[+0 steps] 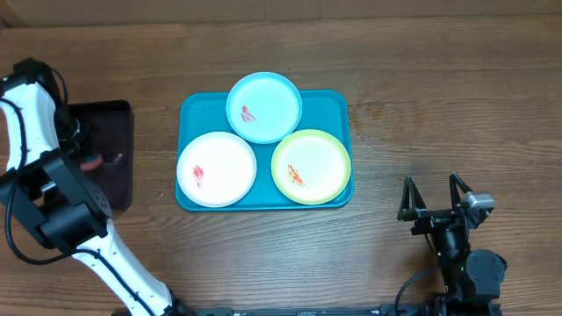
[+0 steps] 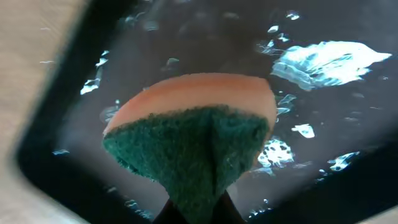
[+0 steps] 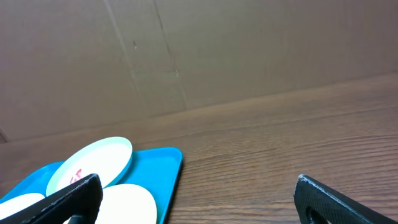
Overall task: Clean dirty plates on tray and stack at the side
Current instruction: 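Lift the sponge with the left gripper out of the black tray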
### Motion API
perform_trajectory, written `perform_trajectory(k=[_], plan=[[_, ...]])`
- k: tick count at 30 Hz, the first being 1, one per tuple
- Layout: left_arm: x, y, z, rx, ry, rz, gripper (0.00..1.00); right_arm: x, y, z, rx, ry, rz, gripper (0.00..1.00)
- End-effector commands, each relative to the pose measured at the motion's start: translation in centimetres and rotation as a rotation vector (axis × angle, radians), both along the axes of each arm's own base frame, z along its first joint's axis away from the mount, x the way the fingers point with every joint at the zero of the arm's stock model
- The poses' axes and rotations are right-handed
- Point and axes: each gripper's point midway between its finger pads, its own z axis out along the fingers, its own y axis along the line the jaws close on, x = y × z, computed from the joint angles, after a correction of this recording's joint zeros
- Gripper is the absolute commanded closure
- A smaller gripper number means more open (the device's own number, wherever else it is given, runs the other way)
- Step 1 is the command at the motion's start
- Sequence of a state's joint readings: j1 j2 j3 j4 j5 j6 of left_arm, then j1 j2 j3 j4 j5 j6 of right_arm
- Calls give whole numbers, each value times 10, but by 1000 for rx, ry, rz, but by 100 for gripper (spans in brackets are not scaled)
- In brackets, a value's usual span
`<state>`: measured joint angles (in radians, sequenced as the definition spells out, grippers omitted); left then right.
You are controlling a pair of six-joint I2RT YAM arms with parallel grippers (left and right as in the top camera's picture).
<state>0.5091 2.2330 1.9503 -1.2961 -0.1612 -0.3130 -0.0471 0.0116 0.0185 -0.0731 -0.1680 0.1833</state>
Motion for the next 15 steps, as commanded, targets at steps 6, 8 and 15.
perform_trajectory(k=[6, 8, 15], plan=[[16, 37, 110, 317, -128, 58, 96, 0, -3, -2, 4, -2, -17, 0], [21, 35, 114, 354, -130, 44, 96, 0, -3, -2, 4, -1, -17, 0], [16, 40, 100, 569, 39, 37, 96, 0, -3, -2, 4, -2, -17, 0]])
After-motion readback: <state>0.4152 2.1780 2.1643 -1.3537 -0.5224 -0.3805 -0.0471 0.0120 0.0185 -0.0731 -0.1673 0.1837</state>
